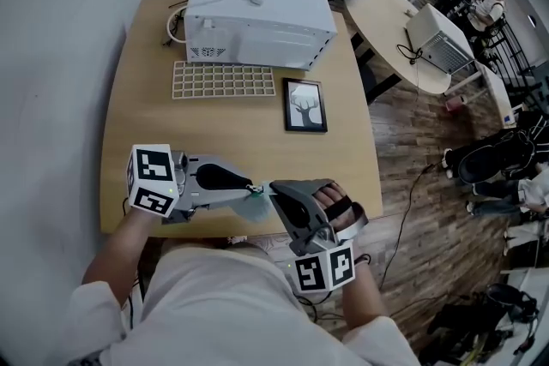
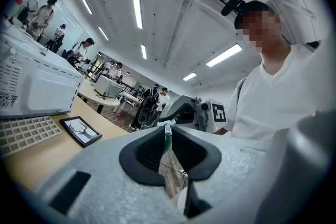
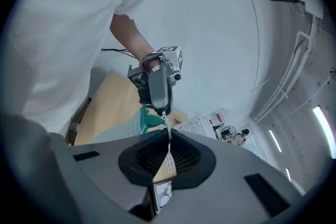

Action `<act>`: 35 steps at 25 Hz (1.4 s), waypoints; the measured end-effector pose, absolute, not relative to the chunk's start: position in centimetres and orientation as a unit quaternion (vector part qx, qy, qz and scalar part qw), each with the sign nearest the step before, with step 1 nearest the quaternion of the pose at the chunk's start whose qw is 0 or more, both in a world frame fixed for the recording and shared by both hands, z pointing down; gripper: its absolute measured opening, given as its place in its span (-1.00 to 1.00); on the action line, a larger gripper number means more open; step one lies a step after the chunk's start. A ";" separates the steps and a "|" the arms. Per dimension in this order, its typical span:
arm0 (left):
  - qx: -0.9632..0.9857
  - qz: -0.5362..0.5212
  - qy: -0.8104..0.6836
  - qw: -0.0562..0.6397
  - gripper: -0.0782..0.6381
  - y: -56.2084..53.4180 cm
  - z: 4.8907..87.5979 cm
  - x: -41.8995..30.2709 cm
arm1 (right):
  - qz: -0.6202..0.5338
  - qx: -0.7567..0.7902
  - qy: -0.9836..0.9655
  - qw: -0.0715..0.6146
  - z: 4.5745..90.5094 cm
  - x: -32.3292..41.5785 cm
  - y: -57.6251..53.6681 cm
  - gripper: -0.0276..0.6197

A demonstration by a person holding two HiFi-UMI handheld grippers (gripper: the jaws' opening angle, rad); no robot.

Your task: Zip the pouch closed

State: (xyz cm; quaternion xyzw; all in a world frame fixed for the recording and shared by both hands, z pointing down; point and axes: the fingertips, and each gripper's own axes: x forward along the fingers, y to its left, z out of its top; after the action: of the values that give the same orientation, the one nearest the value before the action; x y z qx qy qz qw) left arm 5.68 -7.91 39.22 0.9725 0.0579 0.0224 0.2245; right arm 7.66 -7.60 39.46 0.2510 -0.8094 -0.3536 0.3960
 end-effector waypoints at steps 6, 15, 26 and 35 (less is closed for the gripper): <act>0.974 0.020 0.061 0.218 -0.65 -7.9 38.8 6.0 | -0.320 0.291 -0.833 0.346 37.7 8.5 -7.9 -0.88; 0.981 0.005 0.050 0.187 -0.65 -8.4 37.4 6.2 | -0.292 0.324 -0.846 0.306 35.9 9.7 -8.4 -0.88; 0.983 0.005 0.041 0.177 -0.65 -8.0 37.2 6.7 | -0.285 0.333 -0.851 0.289 35.5 10.3 -7.8 -0.88; 0.988 0.011 0.025 0.152 -0.65 -7.6 37.3 6.4 | -0.276 0.357 -0.852 0.265 34.1 11.8 -7.5 -0.88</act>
State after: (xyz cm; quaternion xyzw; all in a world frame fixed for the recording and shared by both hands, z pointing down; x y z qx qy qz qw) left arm 6.39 -7.62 37.33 0.9881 0.0248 0.0106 0.1517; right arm 11.83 -7.53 34.08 0.3568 -0.8520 -0.2763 0.2654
